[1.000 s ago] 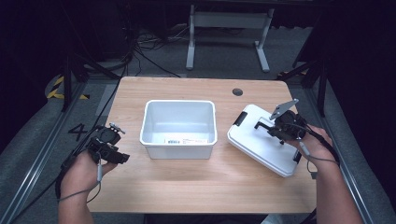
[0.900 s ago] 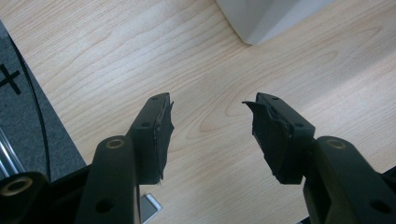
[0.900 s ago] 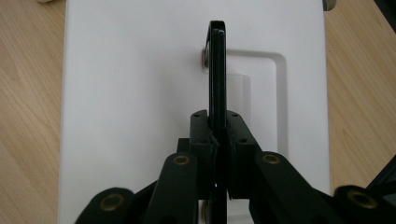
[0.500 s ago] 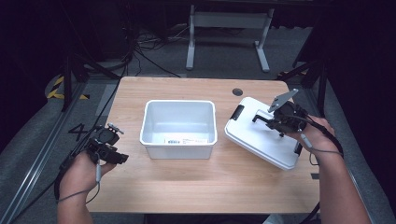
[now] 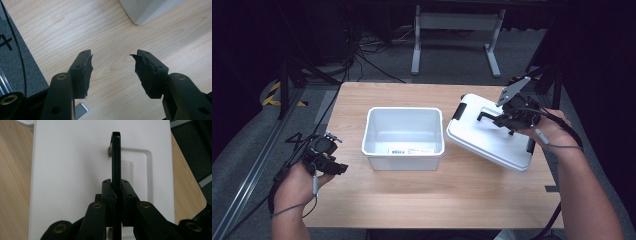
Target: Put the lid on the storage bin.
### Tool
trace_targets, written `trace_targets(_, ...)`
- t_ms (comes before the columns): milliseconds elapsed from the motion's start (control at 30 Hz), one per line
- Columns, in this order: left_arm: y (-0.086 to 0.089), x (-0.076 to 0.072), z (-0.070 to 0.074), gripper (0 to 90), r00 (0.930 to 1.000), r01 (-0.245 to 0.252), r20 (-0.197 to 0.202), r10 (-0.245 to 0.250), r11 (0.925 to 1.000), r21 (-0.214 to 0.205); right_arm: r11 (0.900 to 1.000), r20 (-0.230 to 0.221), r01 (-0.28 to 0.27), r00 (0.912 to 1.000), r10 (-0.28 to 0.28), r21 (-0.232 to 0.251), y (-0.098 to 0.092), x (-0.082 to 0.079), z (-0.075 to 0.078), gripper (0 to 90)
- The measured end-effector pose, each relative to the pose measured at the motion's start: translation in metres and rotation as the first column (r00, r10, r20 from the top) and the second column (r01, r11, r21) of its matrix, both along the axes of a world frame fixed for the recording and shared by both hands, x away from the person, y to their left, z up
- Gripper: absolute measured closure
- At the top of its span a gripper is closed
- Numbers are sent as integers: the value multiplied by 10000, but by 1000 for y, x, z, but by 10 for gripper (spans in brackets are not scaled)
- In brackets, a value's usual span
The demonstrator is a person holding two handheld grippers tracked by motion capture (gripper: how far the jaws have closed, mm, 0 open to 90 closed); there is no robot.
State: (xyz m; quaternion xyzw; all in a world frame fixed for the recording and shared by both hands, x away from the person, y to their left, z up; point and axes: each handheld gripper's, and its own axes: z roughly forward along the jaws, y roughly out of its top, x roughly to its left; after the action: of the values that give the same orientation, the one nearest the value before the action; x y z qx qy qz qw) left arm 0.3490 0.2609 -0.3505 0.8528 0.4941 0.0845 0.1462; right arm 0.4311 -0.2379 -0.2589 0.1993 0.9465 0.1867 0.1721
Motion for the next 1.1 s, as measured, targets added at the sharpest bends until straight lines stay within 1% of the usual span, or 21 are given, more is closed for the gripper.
trace_targets(67, 0, 0, 0, 479, 10000, -4, -24, 4, 10000, -55, 9999, 48, -152, 9999, 152, -36, 4, 1, 5, 838)
trace_targets(167, 0, 0, -1, 478, 10000, -6, -23, 6, 10000, -57, 9995, -6, -322, 9995, 322, -2, 11, 2, 10, 838)
trace_targets(233, 0, -1, 0, 478, 10000, -11, -15, 11, 10000, -14, 9982, 31, -597, 9982, 597, 29, 20, 4, 16, 838)
trace_targets(333, 2, -3, -2, 478, 10000, -48, -21, 48, 10000, -85, 9954, 32, -949, 9955, 949, 161, 35, 5, 22, 838)
trace_targets(433, 5, -5, -2, 478, 9999, -124, 0, 124, 9999, -78, 9918, -7, -1274, 9918, 1274, 65, 50, 8, 25, 838)
trace_targets(500, 6, -7, -2, 479, 9997, -252, -20, 252, 9996, -122, 9883, -36, -1521, 9884, 1521, -71, 63, 10, 26, 838)
trace_targets(533, 6, -8, -2, 479, 9997, -240, -19, 240, 9996, -112, 9867, -9, -1622, 9868, 1622, -91, 69, 11, 27, 838)
trace_targets(567, 6, -9, -1, 479, 9998, -184, -7, 184, 9998, -81, 9855, -76, -1691, 9856, 1690, -102, 74, 11, 28, 838)
trace_targets(633, 6, -10, -1, 479, 9999, -112, 74, 113, 9998, -134, 9810, -74, -1936, 9811, 1936, -92, 86, 13, 29, 838)
trace_targets(667, 7, -11, -1, 479, 9999, -151, 64, 152, 9997, -180, 9789, -134, -2041, 9789, 2040, -68, 90, 14, 30, 838)
trace_targets(700, 7, -11, 0, 479, 9997, -213, 69, 215, 9996, -205, 9752, -62, -2215, 9752, 2214, -52, 99, 15, 31, 838)
trace_targets(733, 8, -12, 0, 479, 9997, -232, 82, 234, 9995, -195, 9724, -149, -2333, 9723, 2332, -40, 104, 16, 32, 838)
trace_targets(767, 9, -12, 0, 479, 9997, -240, 107, 242, 9996, -168, 9696, -112, -2447, 9695, 2447, -26, 109, 17, 32, 838)
trace_targets(800, 10, -11, 0, 479, 9997, -217, 94, 218, 9996, -156, 9674, -166, -2533, 9673, 2532, -33, 114, 17, 33, 838)
trace_targets(867, 11, -11, 0, 478, 9996, -251, 109, 253, 9995, -209, 9658, -187, -2587, 9659, 2584, -162, 124, 18, 33, 838)
trace_targets(900, 11, -12, 0, 478, 9996, -254, 115, 256, 9994, -216, 9629, -142, -2693, 9630, 2690, -199, 127, 19, 33, 838)
trace_targets(933, 11, -12, 0, 478, 9996, -268, 116, 271, 9994, -236, 9628, -182, -2697, 9629, 2694, -186, 131, 19, 34, 838)
trace_targets(967, 12, -12, 1, 478, 9995, -287, 143, 291, 9993, -247, 9600, -218, -2792, 9601, 2787, -211, 136, 20, 34, 838)
trace_targets(1000, 12, -12, 1, 478, 9995, -287, 143, 291, 9993, -247, 9600, -218, -2792, 9601, 2787, -211, 136, 20, 34, 838)
trace_targets(1100, 12, -12, 2, 478, 9995, -262, 171, 267, 9992, -293, 9527, -172, -3027, 9531, 3023, -269, 153, 22, 35, 838)
